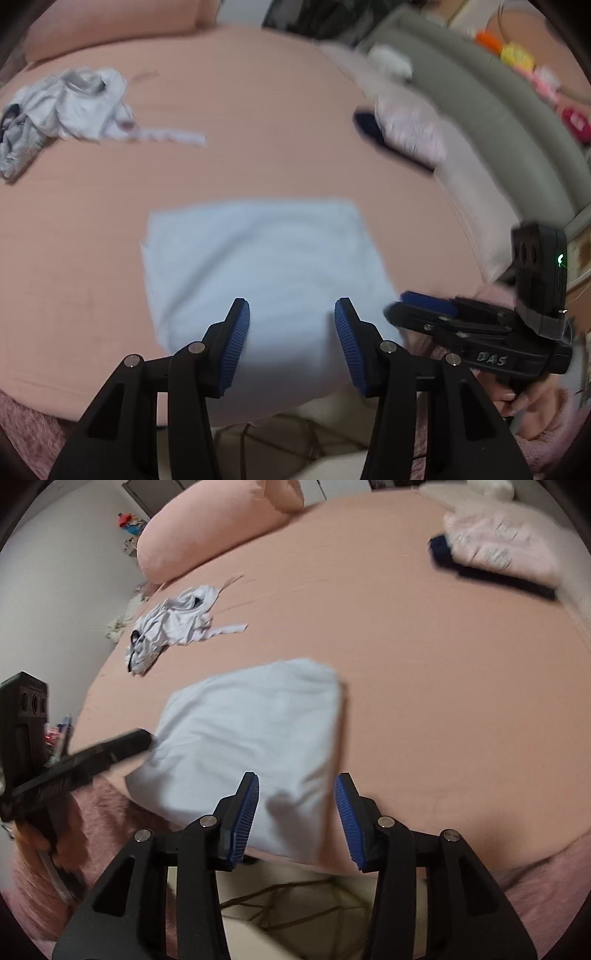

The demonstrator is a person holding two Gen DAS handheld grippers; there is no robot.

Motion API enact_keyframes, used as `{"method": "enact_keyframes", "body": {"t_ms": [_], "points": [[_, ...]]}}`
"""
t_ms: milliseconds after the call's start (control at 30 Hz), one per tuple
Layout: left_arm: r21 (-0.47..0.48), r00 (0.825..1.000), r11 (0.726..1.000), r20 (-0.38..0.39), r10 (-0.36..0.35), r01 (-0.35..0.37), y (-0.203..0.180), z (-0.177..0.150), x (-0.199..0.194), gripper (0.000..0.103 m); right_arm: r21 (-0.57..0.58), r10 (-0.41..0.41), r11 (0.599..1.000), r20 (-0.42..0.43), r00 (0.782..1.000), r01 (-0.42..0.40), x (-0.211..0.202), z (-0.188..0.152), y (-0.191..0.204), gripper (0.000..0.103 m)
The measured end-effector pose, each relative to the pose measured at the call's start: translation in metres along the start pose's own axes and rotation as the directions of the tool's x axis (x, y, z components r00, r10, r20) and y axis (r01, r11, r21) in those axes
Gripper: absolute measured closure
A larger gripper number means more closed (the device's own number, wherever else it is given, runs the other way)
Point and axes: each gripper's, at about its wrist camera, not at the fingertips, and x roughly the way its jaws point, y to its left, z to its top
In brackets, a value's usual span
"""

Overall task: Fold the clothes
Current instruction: 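Smooth the folded shirt square with the left gripper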

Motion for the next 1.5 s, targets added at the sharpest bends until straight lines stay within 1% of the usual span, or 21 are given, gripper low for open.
{"method": "enact_keyframes", "body": {"t_ms": [33,133,200,267,300,333,433,467,533,567,667,733,800,933,1033,1133,1267,1300,1367,1400,1500], "points": [[0.004,0.999,0.999,-0.023,0.038,-0.038,0.002,-0.003,0.006,0.051,-0.005,-0.061,0.998,-0.036,0.998,0.060,0.008,-0.004,0.000,0.061],[-0.082,0.998,0.996,-0.041,0.044,-0.047,0.028,-0.003,-0.004,0.050,0.016,-0.096,0.995,-0.038,0.995,0.096,-0.005,-0.005,-0.019,0.059],[-0.093,1.000,0.996,0.010,-0.002,0.003,0.035,0.003,-0.013,0.056,0.033,-0.110,0.993,-0.033,0.993,0.111,-0.015,-0.006,-0.033,0.061],[-0.087,0.995,0.993,0.067,-0.067,0.073,0.037,0.010,-0.019,0.056,0.040,-0.126,0.991,-0.018,0.992,0.127,-0.024,-0.001,-0.045,0.062],[-0.076,0.994,0.993,0.069,-0.086,0.091,0.032,0.012,-0.016,0.056,0.046,-0.116,0.992,-0.015,0.993,0.116,-0.023,0.007,-0.047,0.062],[-0.064,0.996,0.995,0.054,-0.068,0.071,0.027,0.013,-0.008,0.056,0.053,-0.097,0.994,-0.019,0.995,0.098,-0.021,0.014,-0.046,0.062],[-0.028,1.000,1.000,0.012,-0.012,0.013,0.011,0.014,0.014,0.056,-0.006,-0.062,0.998,-0.018,0.998,0.061,-0.012,0.030,-0.018,0.062],[-0.015,1.000,1.000,-0.001,0.006,-0.006,0.005,0.014,0.021,0.056,-0.039,-0.074,0.997,-0.017,0.997,0.073,-0.008,0.029,-0.007,0.062],[-0.047,1.000,0.999,-0.007,-0.002,0.002,0.014,0.013,0.026,0.063,-0.092,-0.119,0.989,-0.018,0.993,0.117,0.003,0.022,0.012,0.065],[-0.073,1.000,0.997,-0.005,-0.015,0.015,0.022,0.013,0.027,0.072,-0.100,-0.150,0.984,-0.019,0.989,0.147,0.008,0.017,0.013,0.066],[-0.127,0.999,0.991,0.037,-0.040,0.044,0.043,0.016,0.020,0.088,-0.074,-0.168,0.983,-0.015,0.986,0.166,0.019,0.016,0.004,0.066],[-0.146,0.995,0.988,0.090,-0.045,0.058,0.057,0.021,0.010,0.086,-0.035,-0.160,0.986,0.001,0.987,0.160,0.010,0.023,-0.003,0.066],[-0.126,0.988,0.987,0.127,-0.083,0.099,0.059,0.034,0.003,0.078,-0.019,-0.159,0.987,0.055,0.986,0.161,-0.006,0.031,-0.011,0.066],[-0.032,0.994,0.999,0.100,-0.040,0.043,0.038,0.059,0.023,0.076,0.010,-0.143,0.990,0.037,0.989,0.143,0.005,0.063,-0.021,0.066],[-0.010,0.996,0.999,0.082,-0.043,0.044,0.034,0.058,0.036,0.076,0.018,-0.129,0.992,0.017,0.992,0.128,0.017,0.083,-0.022,0.066],[0.007,0.996,1.000,0.083,-0.007,0.006,0.030,0.053,0.042,0.075,-0.043,-0.104,0.994,-0.002,0.995,0.104,0.034,0.086,-0.002,0.066],[-0.024,0.997,1.000,0.082,-0.005,0.007,0.039,0.056,0.040,0.075,-0.084,-0.176,0.981,-0.004,0.984,0.175,0.056,0.078,0.005,0.066],[-0.031,0.996,0.999,0.083,0.013,-0.010,0.042,0.057,0.039,0.075,-0.080,-0.202,0.976,0.013,0.979,0.202,0.056,0.077,0.005,0.066],[-0.047,0.993,0.996,0.082,0.086,-0.082,0.051,0.057,0.038,0.075,-0.078,-0.247,0.965,0.039,0.968,0.249,0.054,0.075,0.005,0.066],[-0.067,0.992,0.994,0.079,0.095,-0.090,0.058,0.056,0.037,0.075,-0.082,-0.264,0.960,0.045,0.964,0.267,0.054,0.075,0.006,0.066],[-0.150,0.993,0.987,0.095,0.068,-0.053,0.077,0.052,0.029,0.075,-0.057,-0.271,0.960,0.050,0.961,0.274,0.049,0.077,0.001,0.066]]}}
